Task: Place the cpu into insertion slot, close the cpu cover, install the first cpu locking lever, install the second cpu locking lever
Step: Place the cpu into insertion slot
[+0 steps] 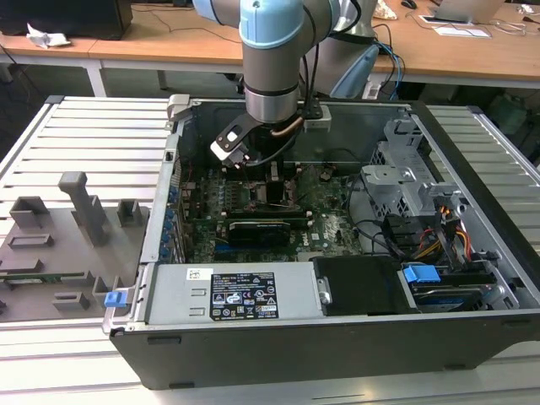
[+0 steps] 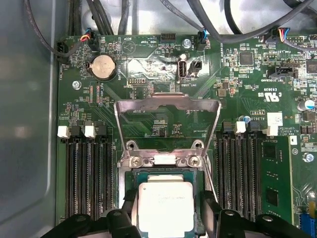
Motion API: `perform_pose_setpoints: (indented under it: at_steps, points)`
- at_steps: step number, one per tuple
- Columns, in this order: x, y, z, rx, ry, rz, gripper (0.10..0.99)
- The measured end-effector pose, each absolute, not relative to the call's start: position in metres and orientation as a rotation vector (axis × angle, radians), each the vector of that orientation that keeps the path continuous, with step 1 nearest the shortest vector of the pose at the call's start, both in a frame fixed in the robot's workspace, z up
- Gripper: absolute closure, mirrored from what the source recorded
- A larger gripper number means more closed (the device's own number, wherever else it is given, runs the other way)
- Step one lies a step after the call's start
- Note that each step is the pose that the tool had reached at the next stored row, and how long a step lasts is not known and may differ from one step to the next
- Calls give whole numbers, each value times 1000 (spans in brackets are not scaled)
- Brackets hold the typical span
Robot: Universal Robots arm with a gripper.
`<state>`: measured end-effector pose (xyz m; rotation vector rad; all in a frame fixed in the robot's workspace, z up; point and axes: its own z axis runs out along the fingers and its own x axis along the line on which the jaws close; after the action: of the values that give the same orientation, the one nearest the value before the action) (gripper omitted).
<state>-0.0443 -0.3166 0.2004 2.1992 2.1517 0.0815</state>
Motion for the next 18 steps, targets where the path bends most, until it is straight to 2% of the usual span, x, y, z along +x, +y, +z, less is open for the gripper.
perform_pose_setpoints:
  at_steps: [5, 11, 12, 18]
  points:
    - [-44, -317, 206, 2200, 2152, 80, 490]
    - [-43, -317, 210, 2204, 2156, 73, 855]
    - [-43, -317, 211, 2204, 2156, 72, 976]
    - [-43, -317, 212, 2204, 2156, 72, 980]
